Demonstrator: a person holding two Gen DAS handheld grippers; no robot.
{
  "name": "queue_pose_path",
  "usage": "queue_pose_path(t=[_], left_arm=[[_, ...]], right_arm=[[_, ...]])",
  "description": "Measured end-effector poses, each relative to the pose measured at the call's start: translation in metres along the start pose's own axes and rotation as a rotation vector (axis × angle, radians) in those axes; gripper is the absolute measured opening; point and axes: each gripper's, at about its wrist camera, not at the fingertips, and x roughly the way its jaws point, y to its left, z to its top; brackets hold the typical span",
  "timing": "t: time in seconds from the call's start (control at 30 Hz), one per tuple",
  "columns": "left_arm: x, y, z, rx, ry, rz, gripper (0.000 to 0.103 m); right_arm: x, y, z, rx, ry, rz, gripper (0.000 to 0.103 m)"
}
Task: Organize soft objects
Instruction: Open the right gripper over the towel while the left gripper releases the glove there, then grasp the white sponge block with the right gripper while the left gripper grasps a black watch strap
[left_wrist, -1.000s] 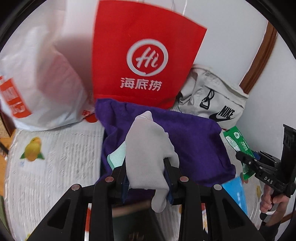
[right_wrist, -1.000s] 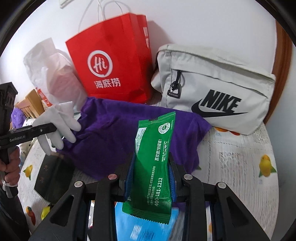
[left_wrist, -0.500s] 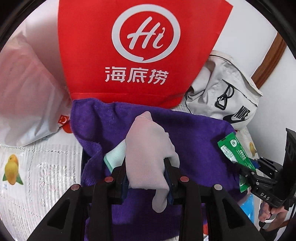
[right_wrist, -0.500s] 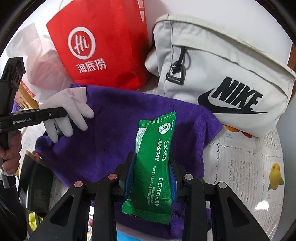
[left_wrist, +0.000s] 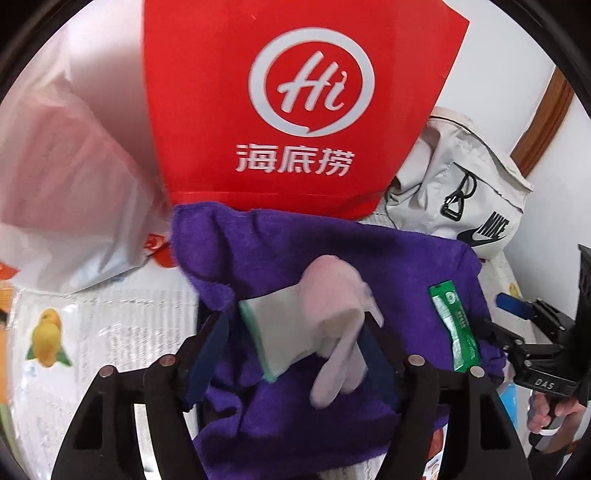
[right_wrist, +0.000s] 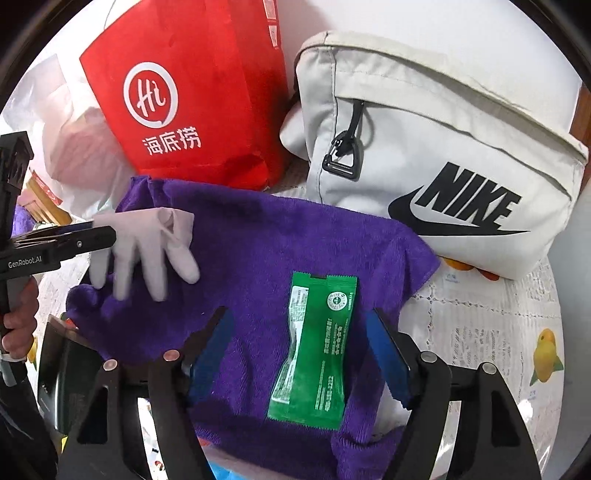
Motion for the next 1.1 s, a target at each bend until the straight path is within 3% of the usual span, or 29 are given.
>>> queue_pose_path(t=[0.33, 0.43, 0.6, 0.77, 0.9, 1.1], left_arm=[[-0.06, -0.005, -0.042, 0.073, -0.07, 0.168, 0.072], [-0.085, -0.005, -0.062, 0.07, -0.105, 0.122, 0.072], [-0.12, 0.004, -0.095, -0.035, -0.189, 0.062, 0.072], [-0.137, 0.003, -0.132, -0.007, -0.155, 0.037, 0.072], [-0.143, 0.003, -0.162, -0.011, -0.13, 0.036, 0.072], [-0.145, 0.0, -0.196, -0.009, -0.094, 0.036, 0.072]], right_arm=[[-0.047, 0.014, -0.023, 0.015, -0.049, -0.092, 0.086], [-0.068, 0.018, -0.037, 0.019, -0.066, -0.076, 0.086], [-0.103, 0.025, -0.063, 0.051, -0.111, 0.0, 0.086], [-0.133, 0.032, -0.099, 0.081, -0.194, 0.038, 0.086], [-0.146, 0.041, -0.126, 0.066, -0.145, 0.112, 0.086], [-0.164, 0.056, -0.164, 0.052, -0.162, 0.051, 0.086]])
